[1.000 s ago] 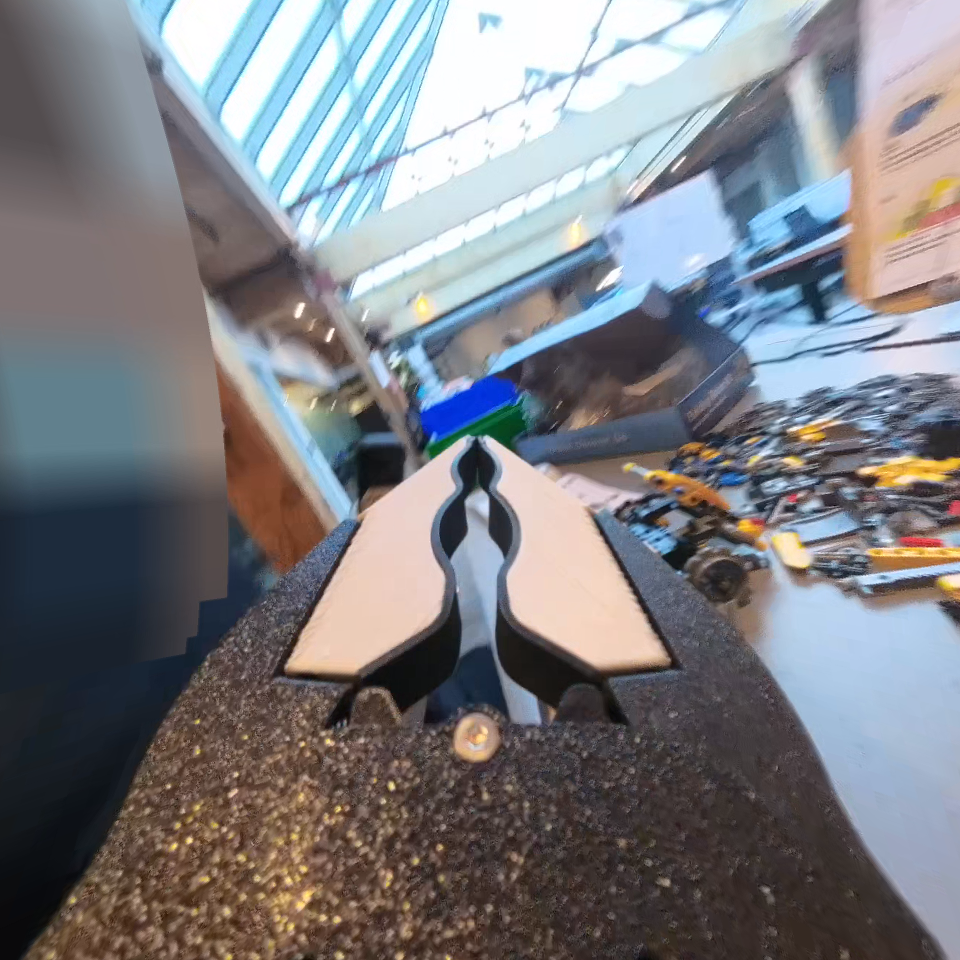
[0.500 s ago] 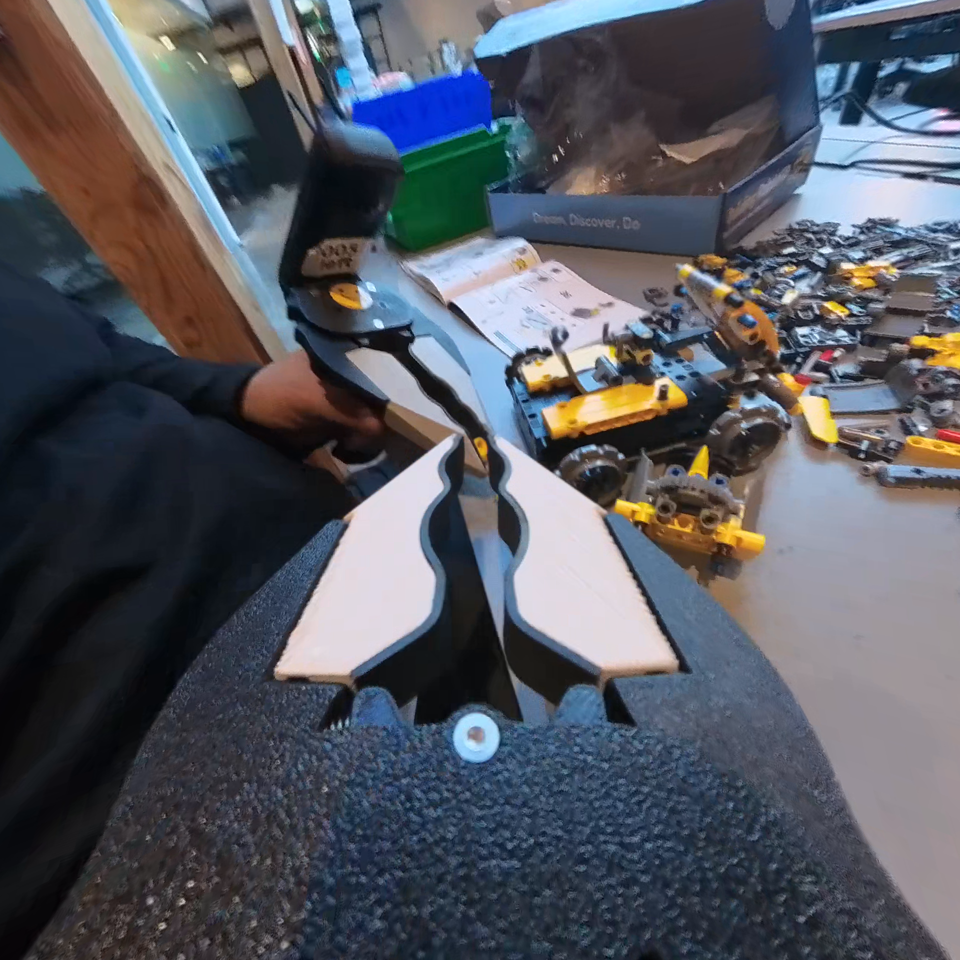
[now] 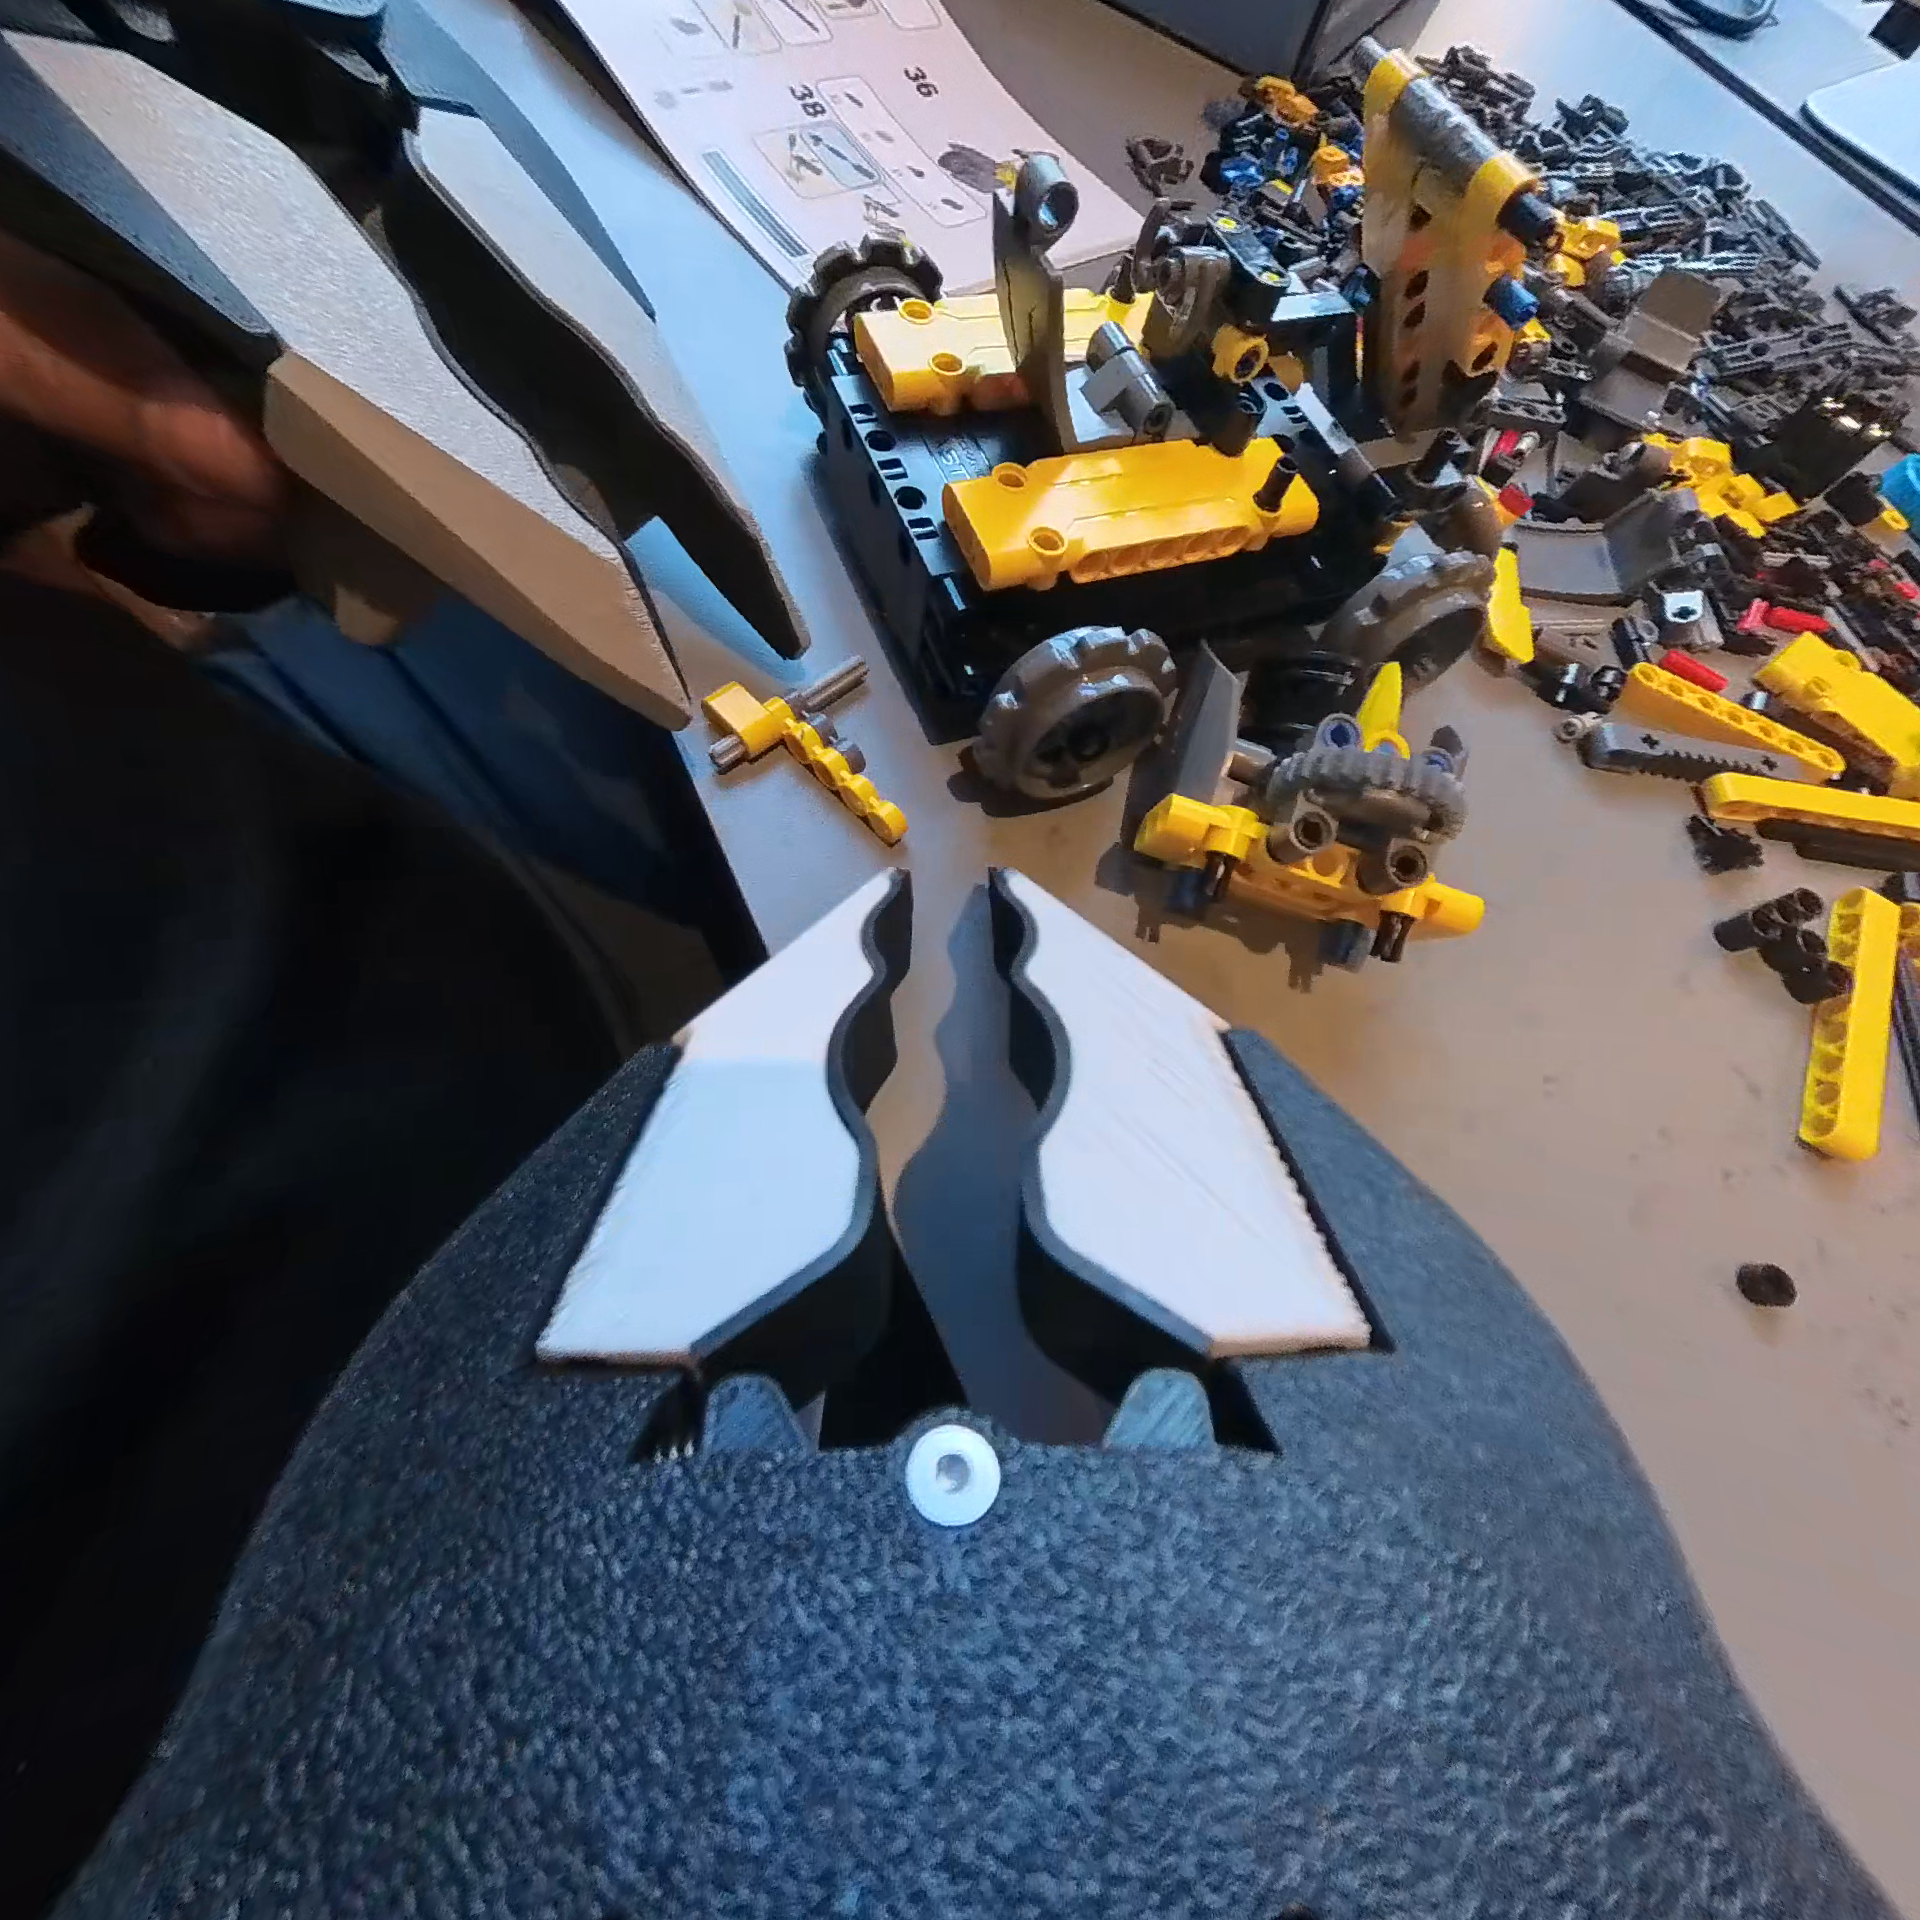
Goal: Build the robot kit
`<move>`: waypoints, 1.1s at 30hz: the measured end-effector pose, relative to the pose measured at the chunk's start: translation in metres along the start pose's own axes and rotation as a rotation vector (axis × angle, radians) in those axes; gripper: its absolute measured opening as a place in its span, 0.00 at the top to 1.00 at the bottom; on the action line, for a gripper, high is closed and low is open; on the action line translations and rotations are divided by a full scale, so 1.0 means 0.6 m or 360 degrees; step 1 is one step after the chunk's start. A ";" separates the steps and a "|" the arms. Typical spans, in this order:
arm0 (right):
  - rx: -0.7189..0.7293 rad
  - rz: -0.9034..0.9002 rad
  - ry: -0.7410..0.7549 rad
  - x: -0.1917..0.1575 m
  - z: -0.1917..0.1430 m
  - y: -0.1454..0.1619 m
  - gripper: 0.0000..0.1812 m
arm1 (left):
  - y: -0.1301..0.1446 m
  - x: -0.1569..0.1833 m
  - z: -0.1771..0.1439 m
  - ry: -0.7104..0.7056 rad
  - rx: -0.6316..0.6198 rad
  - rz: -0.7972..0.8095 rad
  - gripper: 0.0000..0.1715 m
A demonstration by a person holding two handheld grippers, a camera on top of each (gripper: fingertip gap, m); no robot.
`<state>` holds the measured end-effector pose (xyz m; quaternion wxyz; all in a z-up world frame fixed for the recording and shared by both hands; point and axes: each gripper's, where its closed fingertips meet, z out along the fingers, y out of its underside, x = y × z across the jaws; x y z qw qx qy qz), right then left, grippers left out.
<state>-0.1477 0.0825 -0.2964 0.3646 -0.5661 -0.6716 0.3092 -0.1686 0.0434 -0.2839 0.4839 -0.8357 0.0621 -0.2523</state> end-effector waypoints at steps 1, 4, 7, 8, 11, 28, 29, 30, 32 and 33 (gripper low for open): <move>0.0002 0.0004 0.0002 0.000 0.000 0.000 0.92 | 0.000 0.000 -0.001 -0.0001 0.0001 -0.0001 0.83; 0.0010 0.0028 0.0002 0.002 -0.001 -0.001 0.92 | -0.001 -0.002 -0.004 -0.0013 0.0011 -0.0002 0.82; 0.0014 0.0027 0.0004 0.002 -0.001 -0.001 0.92 | -0.001 -0.002 -0.007 -0.0021 0.0020 0.0002 0.81; 0.0014 0.0024 0.0006 0.002 -0.001 -0.001 0.92 | -0.002 -0.002 -0.009 -0.0029 0.0024 0.0008 0.81; 0.0021 0.0015 0.0000 0.000 -0.002 -0.001 0.92 | 0.000 -0.003 -0.016 -0.0053 0.0023 0.0040 0.81; 0.0186 -0.0033 -0.0143 -0.010 -0.043 -0.020 0.84 | 0.011 -0.003 -0.038 -0.0132 -0.0086 0.0471 0.83; 0.0175 -0.0059 -0.0156 -0.016 -0.038 -0.018 0.84 | 0.009 -0.001 -0.033 -0.0128 -0.0101 0.0498 0.83; 0.0157 -0.0079 -0.0164 -0.021 -0.032 -0.015 0.83 | 0.009 0.000 -0.027 -0.0125 -0.0128 0.0526 0.84; 0.0126 -0.0086 -0.0182 -0.032 -0.021 -0.011 0.81 | 0.007 0.003 -0.017 -0.0109 -0.0184 0.0596 0.85; 0.0124 -0.0084 -0.0194 -0.039 -0.018 -0.010 0.81 | 0.010 0.003 -0.011 -0.0101 -0.0221 0.0635 0.86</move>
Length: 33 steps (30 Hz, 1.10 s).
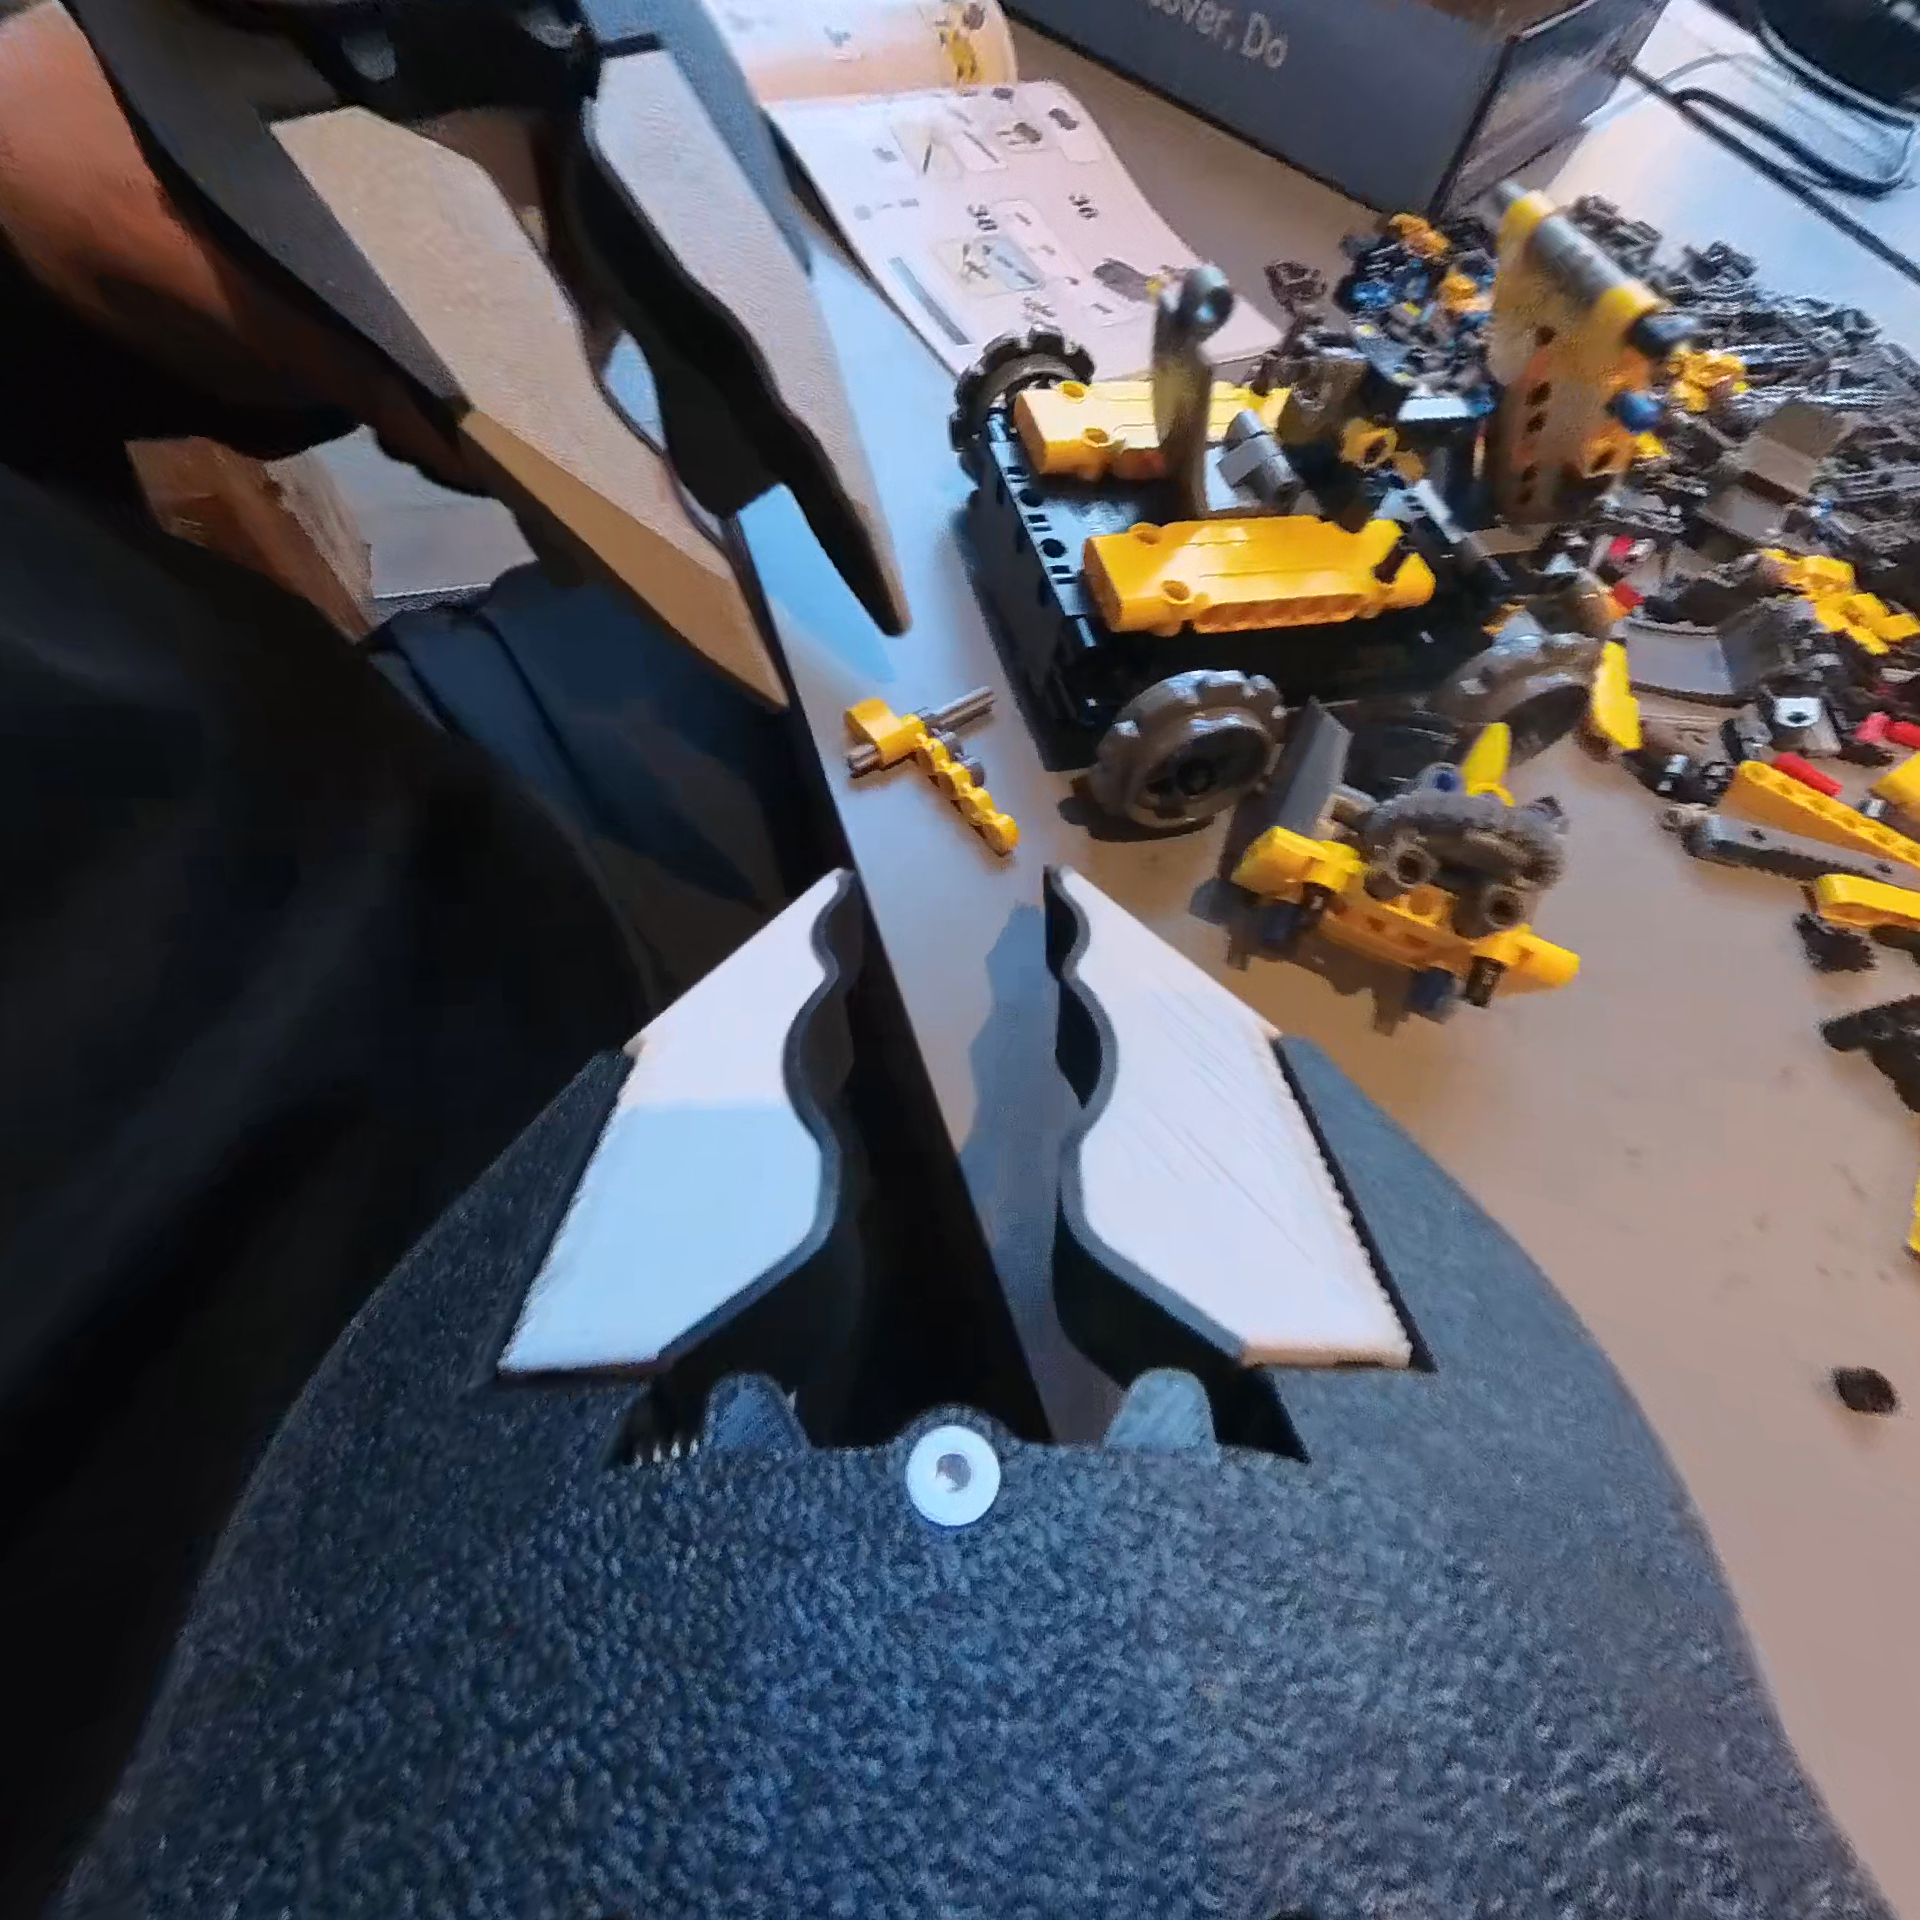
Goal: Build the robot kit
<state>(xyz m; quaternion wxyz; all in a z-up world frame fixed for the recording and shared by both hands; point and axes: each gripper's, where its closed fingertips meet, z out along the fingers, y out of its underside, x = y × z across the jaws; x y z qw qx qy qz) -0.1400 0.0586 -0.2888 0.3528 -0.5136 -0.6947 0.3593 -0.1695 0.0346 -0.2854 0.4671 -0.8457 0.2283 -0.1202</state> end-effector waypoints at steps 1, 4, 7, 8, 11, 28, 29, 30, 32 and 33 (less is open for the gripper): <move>0.0001 0.0001 -0.0005 -0.006 0.002 0.001 0.81 | 0.007 0.000 0.007 0.0015 -0.0061 0.0022 0.87; 0.0006 -0.0012 0.0029 -0.020 0.000 0.004 0.78 | 0.015 0.003 0.019 0.0032 -0.0131 0.0048 0.91; 0.0027 -0.0013 0.0090 -0.028 -0.011 0.008 0.78 | 0.013 0.005 0.020 0.0078 -0.0087 -0.0015 0.93; 0.0036 -0.0008 0.0103 -0.032 -0.014 0.010 0.78 | 0.013 0.004 0.019 0.0095 -0.0071 -0.0040 0.94; 0.0048 0.0010 0.0140 -0.038 -0.021 0.017 0.78 | 0.014 0.002 0.017 0.0145 -0.0047 -0.0121 0.97; 0.0425 0.0597 0.0083 -0.064 -0.049 -0.001 0.76 | -0.010 0.046 -0.044 0.0185 0.0316 0.0186 0.97; 0.0437 0.0585 0.0092 -0.063 -0.049 -0.004 0.76 | -0.011 0.045 -0.046 0.0188 0.0320 0.0191 0.97; 0.0440 0.0570 0.0105 -0.062 -0.048 -0.005 0.76 | -0.015 0.044 -0.048 0.0185 0.0331 0.0201 0.97; 0.0437 0.0564 0.0098 -0.065 -0.044 -0.006 0.76 | -0.027 0.040 -0.052 0.0175 0.0382 0.0247 0.97; 0.0429 0.0570 0.0087 -0.069 -0.042 -0.004 0.76 | -0.032 0.039 -0.051 0.0181 0.0402 0.0263 0.97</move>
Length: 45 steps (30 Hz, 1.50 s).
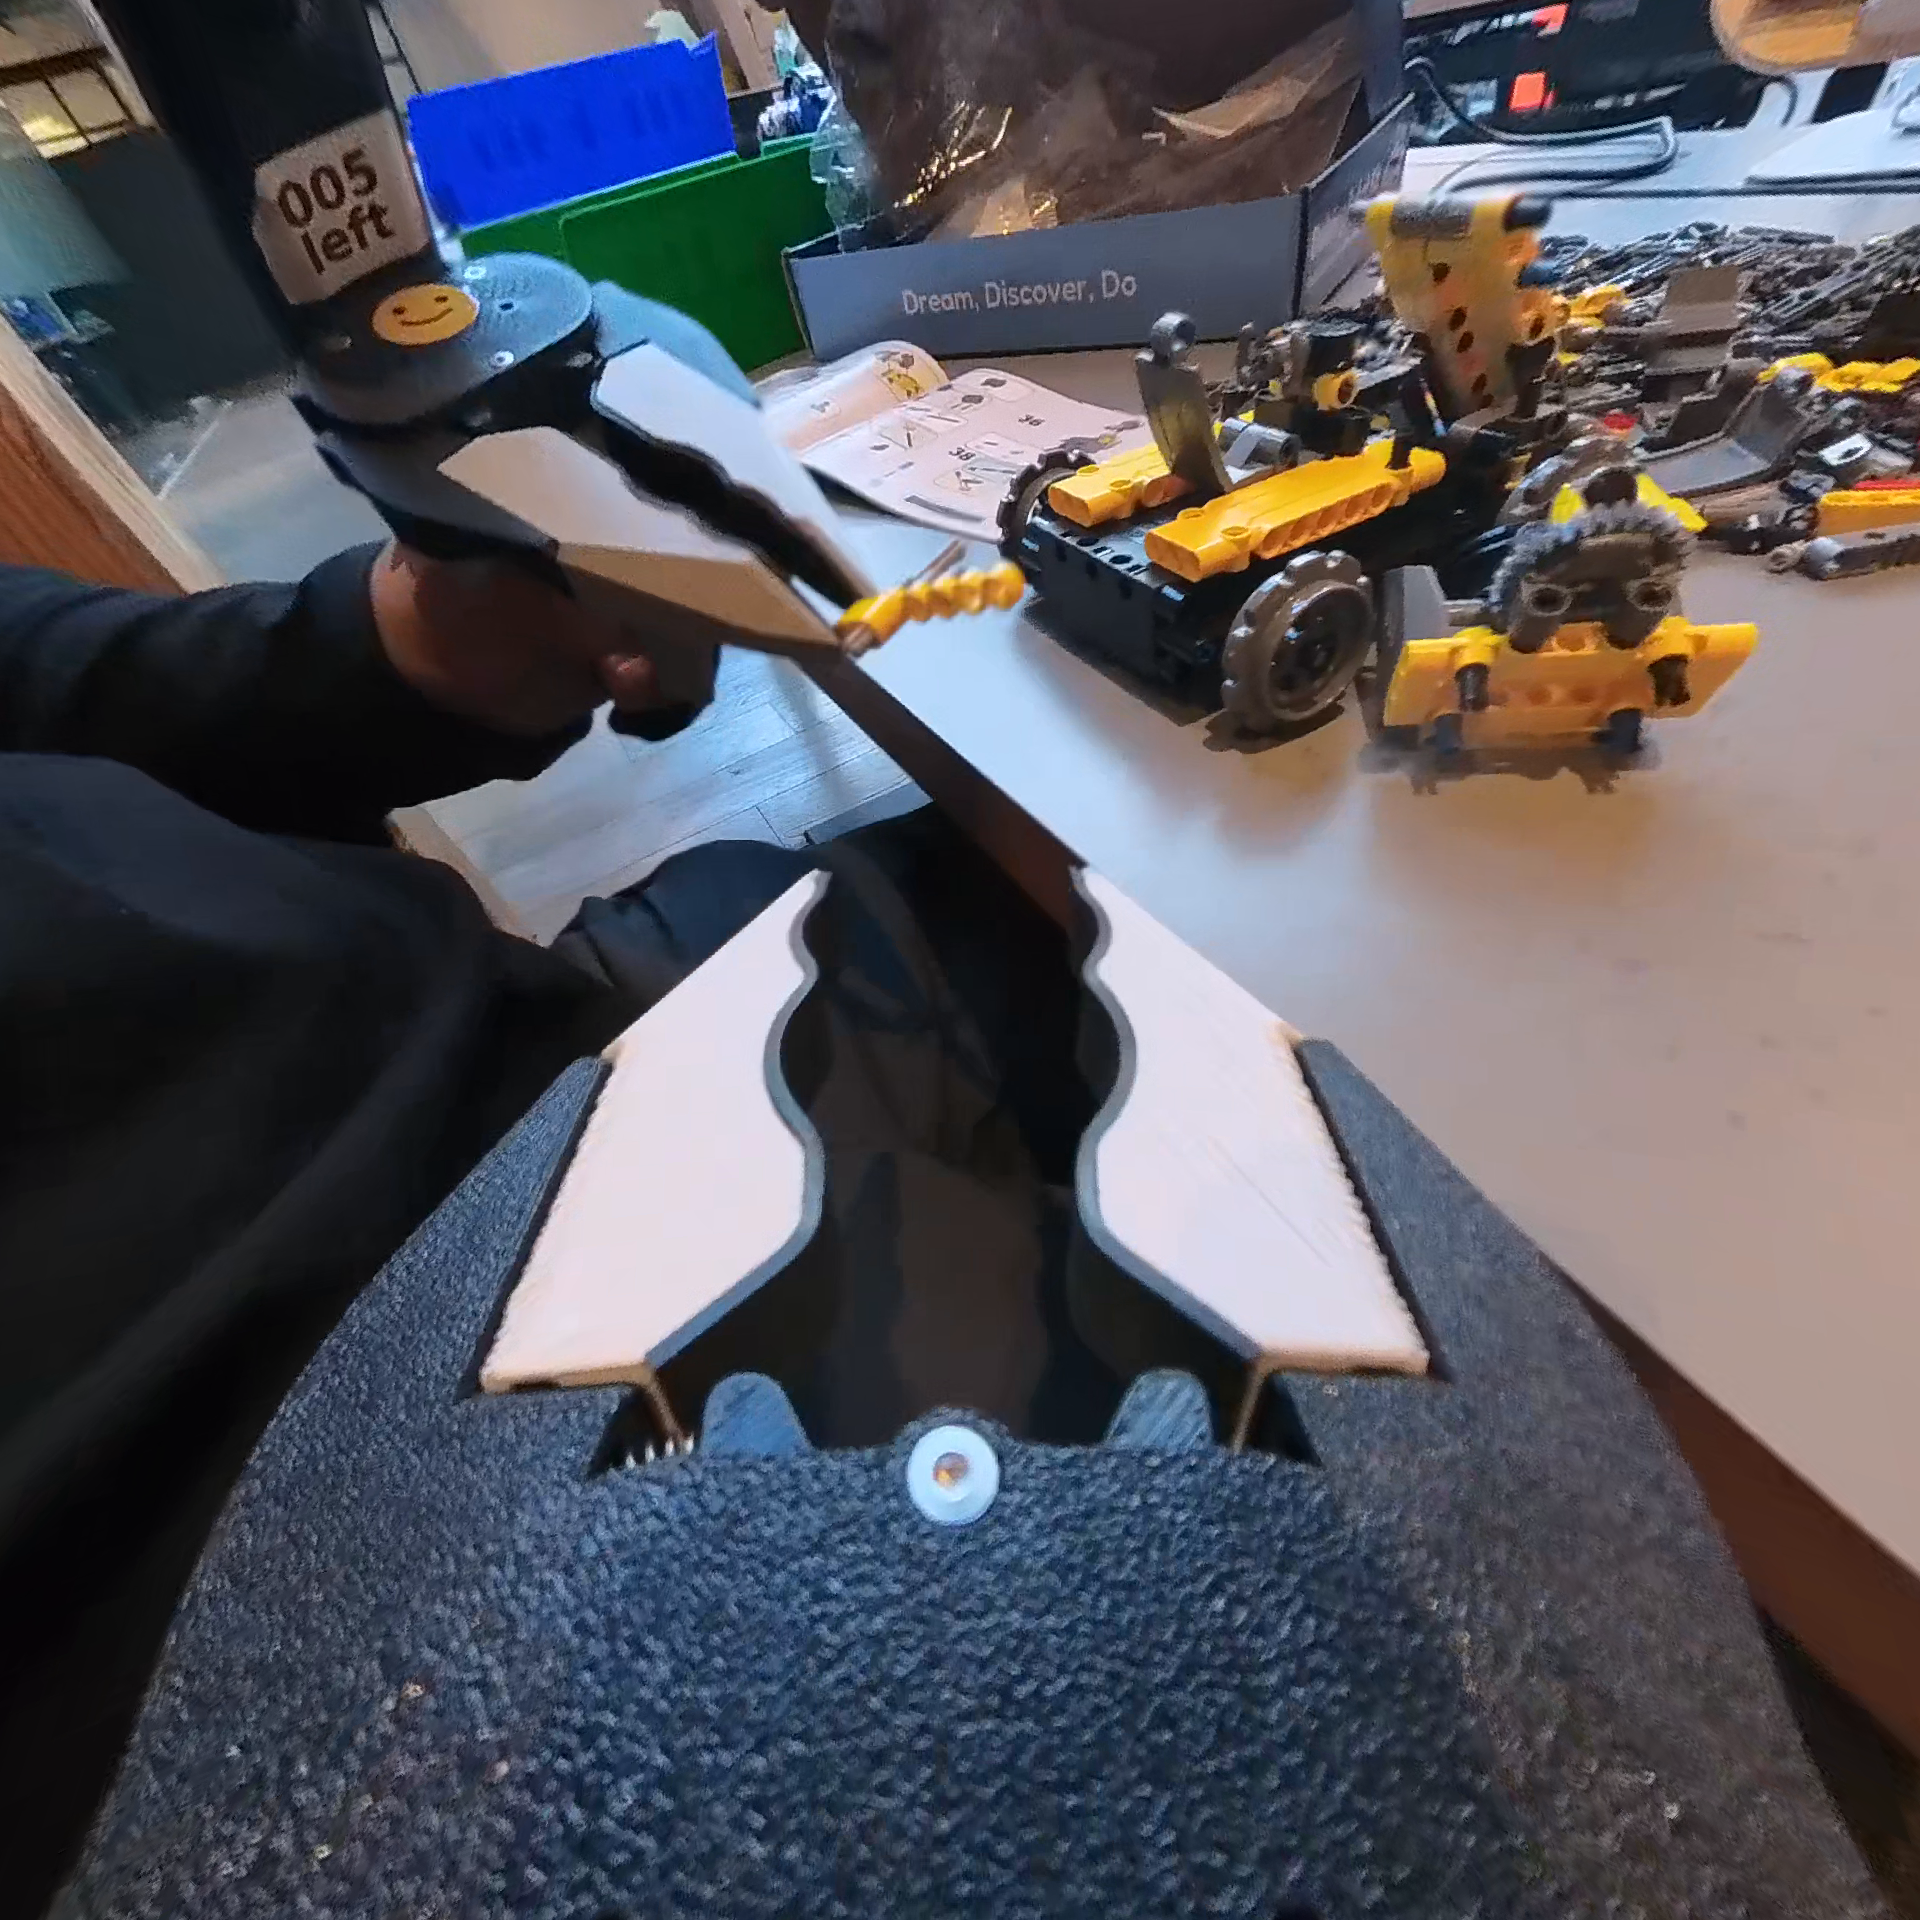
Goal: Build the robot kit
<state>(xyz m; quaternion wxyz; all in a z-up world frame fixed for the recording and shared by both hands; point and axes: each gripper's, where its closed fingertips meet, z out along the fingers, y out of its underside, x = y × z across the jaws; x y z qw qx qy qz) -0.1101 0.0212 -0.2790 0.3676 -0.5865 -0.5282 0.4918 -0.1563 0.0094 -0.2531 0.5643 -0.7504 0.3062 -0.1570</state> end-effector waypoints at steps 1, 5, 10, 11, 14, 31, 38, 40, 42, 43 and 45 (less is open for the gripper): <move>-0.0019 0.0002 -0.0005 -0.003 0.001 0.005 0.76 | -0.002 0.000 0.003 0.0019 0.0012 0.0004 0.97; -0.0055 -0.0069 0.0009 -0.012 -0.002 0.013 0.76 | 0.000 0.021 0.016 0.0165 0.0013 -0.0041 0.97; 0.0047 0.0005 -0.0069 -0.023 -0.010 -0.004 0.75 | -0.011 0.037 0.015 0.0224 0.0054 0.0047 0.98; 0.0060 0.0019 -0.0067 -0.022 -0.013 -0.005 0.75 | -0.011 0.041 0.017 0.0246 0.0054 0.0060 0.97; 0.0169 0.0091 -0.0113 -0.024 -0.027 -0.023 0.75 | -0.009 0.055 0.022 0.0310 0.0035 0.0092 0.98; -0.0152 0.0751 -0.1020 -0.119 -0.039 0.016 0.83 | 0.018 0.161 0.006 0.0696 -0.0055 0.0583 0.97; -0.0195 0.0726 -0.1067 -0.135 -0.032 0.022 0.86 | 0.019 0.162 0.004 0.0755 -0.0038 0.0494 0.97; -0.0164 0.0735 -0.1064 -0.132 -0.034 0.016 0.86 | 0.017 0.163 0.002 0.0766 -0.0032 0.0476 0.97; -0.0111 0.0771 -0.1079 -0.128 -0.038 0.006 0.86 | 0.018 0.165 0.001 0.0785 -0.0030 0.0469 0.97; -0.0087 0.0796 -0.1091 -0.126 -0.041 0.002 0.86 | 0.017 0.166 0.001 0.0790 -0.0027 0.0466 0.97; -0.0071 0.0841 -0.1105 -0.123 -0.044 -0.001 0.87 | 0.016 0.169 0.000 0.0806 -0.0022 0.0463 0.97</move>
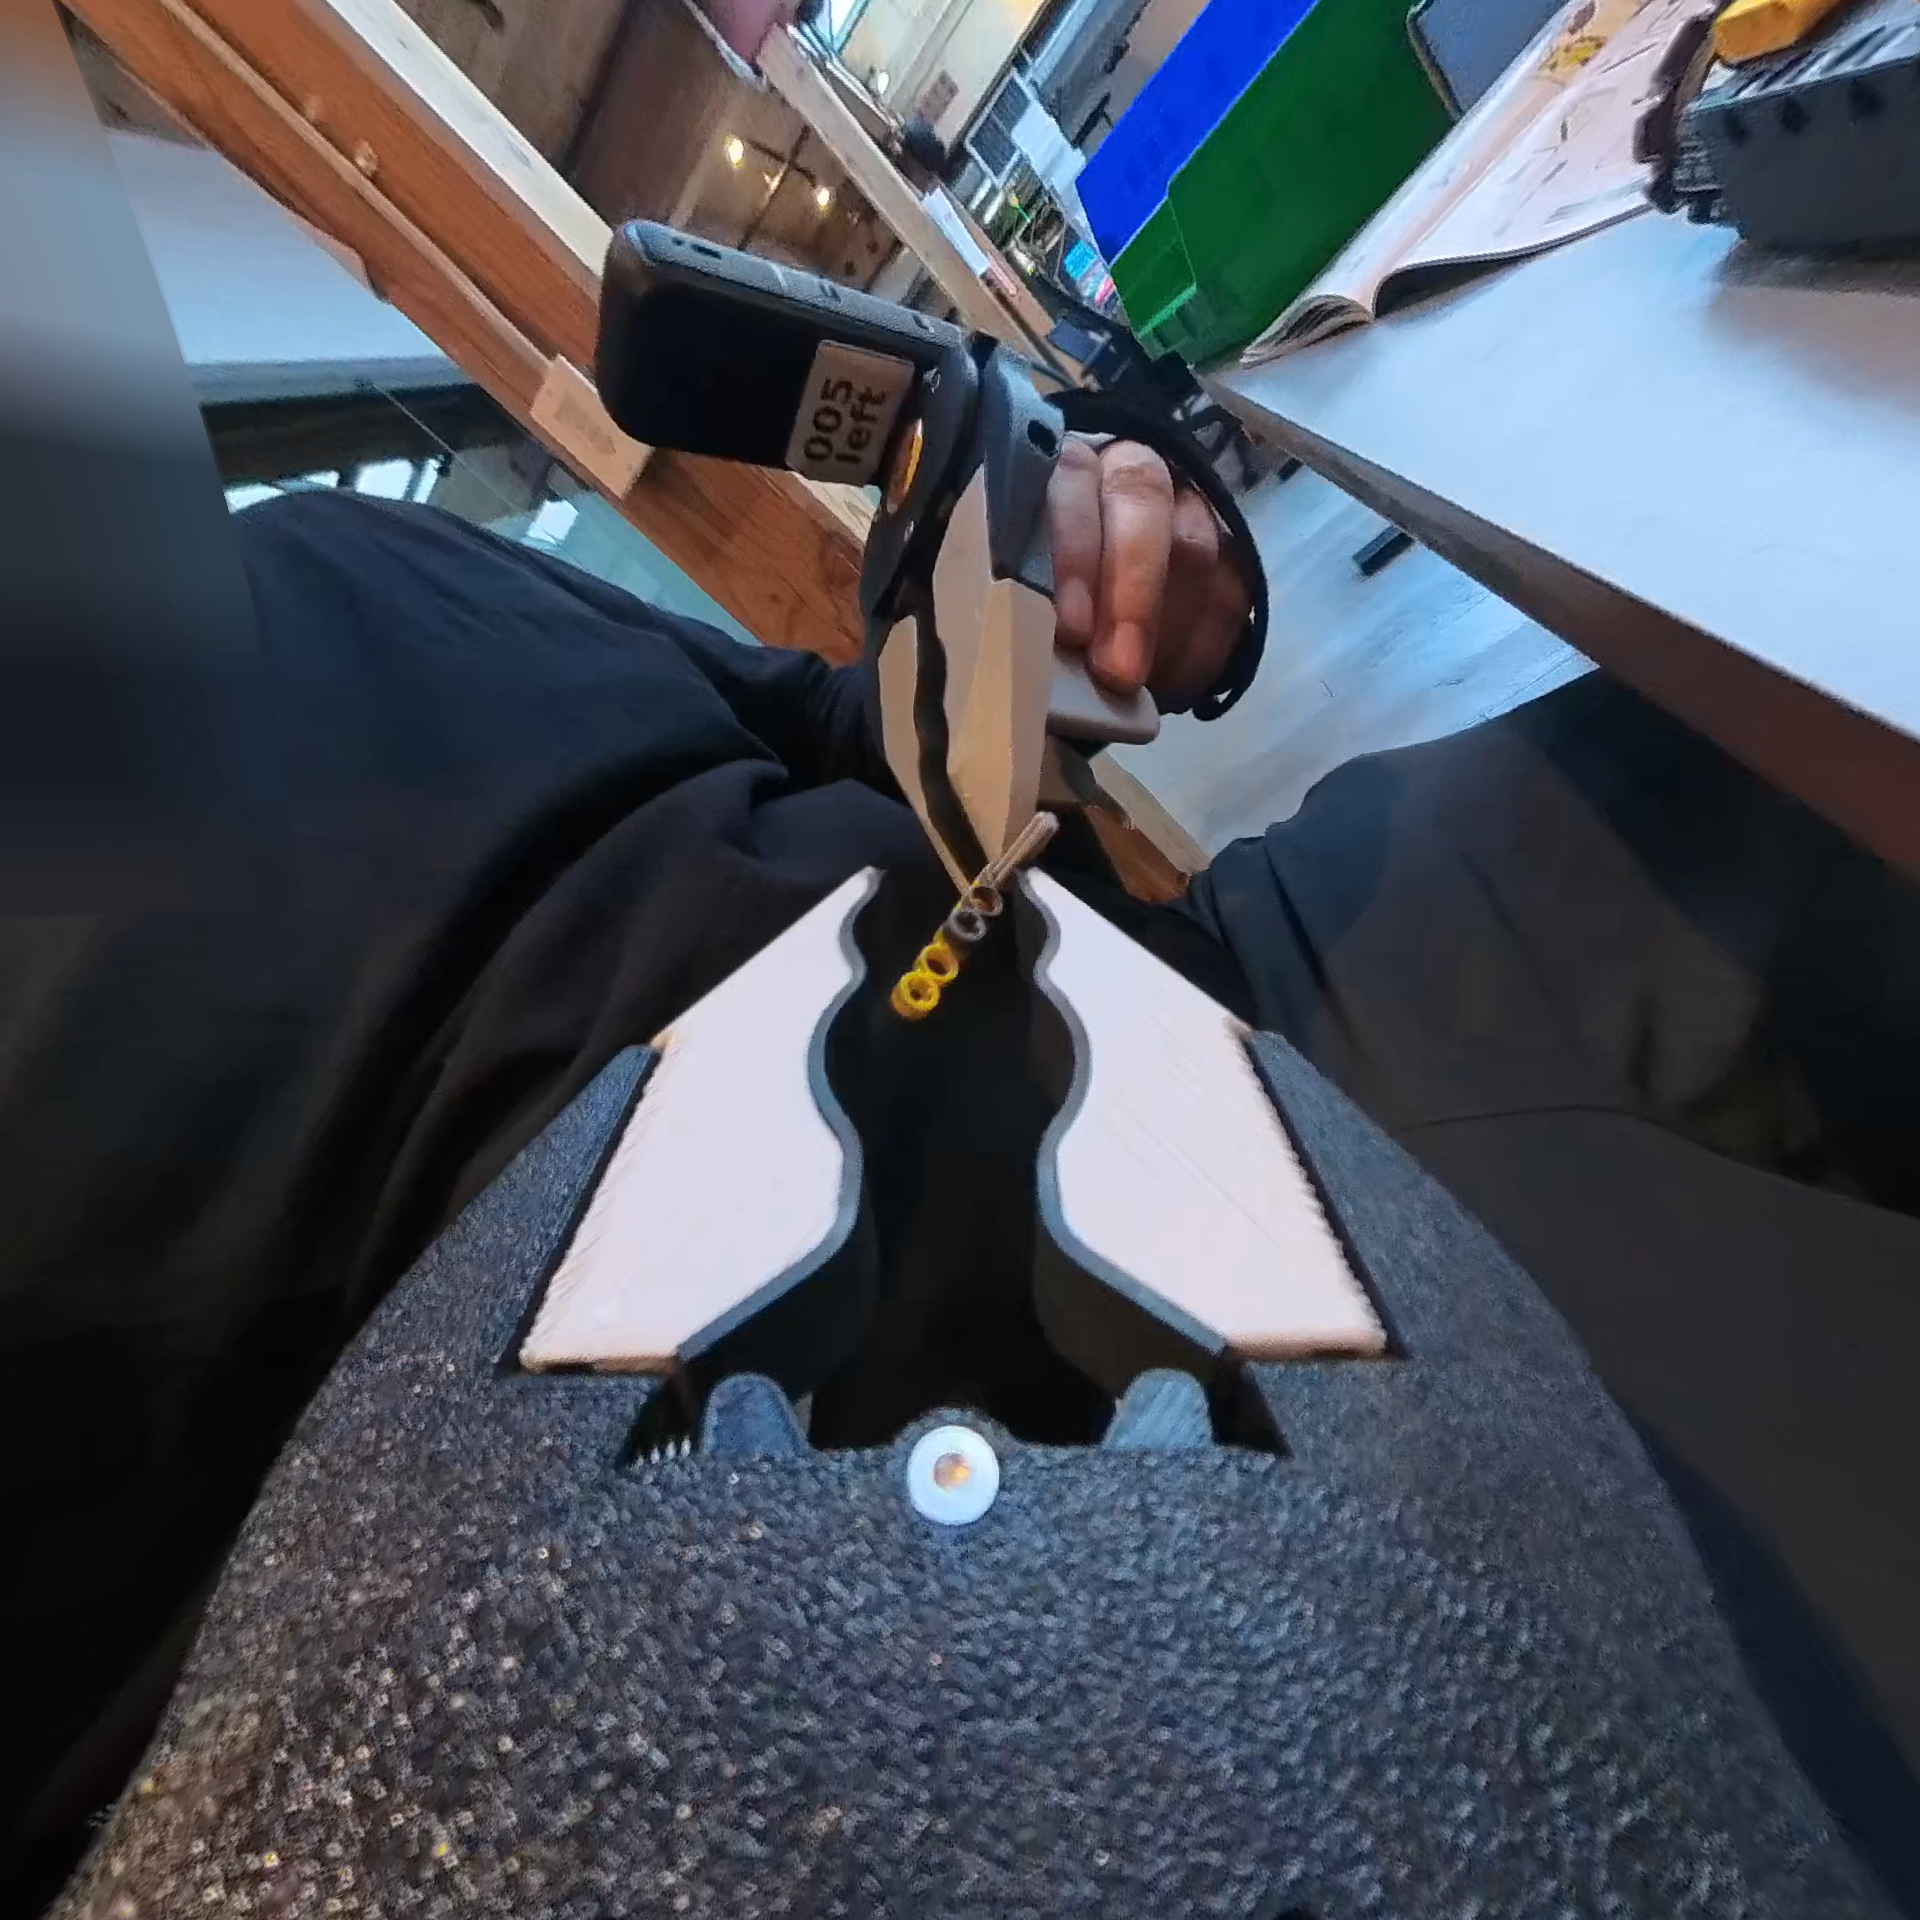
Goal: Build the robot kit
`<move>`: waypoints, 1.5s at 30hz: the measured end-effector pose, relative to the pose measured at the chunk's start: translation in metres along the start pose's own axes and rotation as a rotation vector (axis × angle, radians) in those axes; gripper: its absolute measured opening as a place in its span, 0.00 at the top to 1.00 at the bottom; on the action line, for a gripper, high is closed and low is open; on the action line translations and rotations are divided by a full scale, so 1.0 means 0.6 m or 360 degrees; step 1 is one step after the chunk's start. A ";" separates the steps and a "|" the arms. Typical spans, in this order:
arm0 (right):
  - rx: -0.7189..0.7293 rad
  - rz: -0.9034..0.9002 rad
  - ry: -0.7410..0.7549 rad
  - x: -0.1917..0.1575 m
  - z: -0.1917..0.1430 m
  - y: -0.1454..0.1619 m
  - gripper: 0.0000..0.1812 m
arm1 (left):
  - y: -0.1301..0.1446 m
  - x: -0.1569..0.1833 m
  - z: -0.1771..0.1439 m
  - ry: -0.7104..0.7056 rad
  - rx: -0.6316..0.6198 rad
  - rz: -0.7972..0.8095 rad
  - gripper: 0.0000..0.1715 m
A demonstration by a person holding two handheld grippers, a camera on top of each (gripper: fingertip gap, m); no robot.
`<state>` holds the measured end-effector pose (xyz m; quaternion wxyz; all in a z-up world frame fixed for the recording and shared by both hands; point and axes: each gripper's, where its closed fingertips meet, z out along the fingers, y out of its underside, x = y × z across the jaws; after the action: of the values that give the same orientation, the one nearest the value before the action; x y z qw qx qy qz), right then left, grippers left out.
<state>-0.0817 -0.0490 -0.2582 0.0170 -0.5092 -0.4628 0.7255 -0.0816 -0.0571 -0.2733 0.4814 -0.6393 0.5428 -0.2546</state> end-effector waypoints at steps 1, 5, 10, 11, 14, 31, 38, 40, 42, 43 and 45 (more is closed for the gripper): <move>-0.0001 0.0012 -0.0004 0.001 -0.001 0.001 0.89 | 0.000 0.000 0.000 -0.0002 0.0000 0.0000 0.97; -0.0023 0.0022 -0.0029 -0.003 0.003 0.007 0.91 | -0.006 0.001 -0.002 0.0014 0.0035 -0.0025 0.97; 0.0024 0.0059 -0.0084 -0.009 0.004 0.001 0.92 | -0.021 -0.007 -0.012 0.0011 0.0137 -0.0093 0.97; 0.0025 0.0059 -0.0087 -0.009 0.005 0.001 0.92 | -0.023 -0.008 -0.014 0.0013 0.0155 -0.0104 0.97; 0.0023 0.0042 -0.0080 -0.009 0.006 0.001 0.93 | -0.028 -0.015 -0.019 -0.0005 0.0193 -0.0142 0.97; 0.0197 0.0023 -0.0024 0.001 -0.005 -0.026 0.96 | -0.016 -0.043 -0.020 -0.0132 0.0165 -0.0228 1.00; 0.0254 0.0006 -0.0013 0.002 -0.011 -0.036 0.96 | -0.003 -0.047 -0.015 -0.0137 0.0112 -0.0284 1.00; 0.0273 0.0011 -0.0007 0.004 -0.013 -0.039 0.96 | 0.000 -0.046 -0.013 -0.0133 0.0091 -0.0288 1.00; 0.0285 0.0003 0.0000 0.005 -0.015 -0.041 0.96 | 0.005 -0.044 -0.010 -0.0127 0.0066 -0.0287 1.00; 0.0288 -0.0001 0.0005 0.006 -0.015 -0.042 0.96 | 0.006 -0.043 -0.009 -0.0123 0.0056 -0.0285 1.00; 0.0293 -0.0003 0.0014 0.007 -0.016 -0.043 0.96 | 0.009 -0.041 -0.006 -0.0116 0.0040 -0.0283 1.00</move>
<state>-0.0881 -0.0260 -0.2440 0.0666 -0.5082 -0.3944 0.7627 -0.0943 -0.0349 -0.2717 0.4843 -0.6878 0.4627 -0.2798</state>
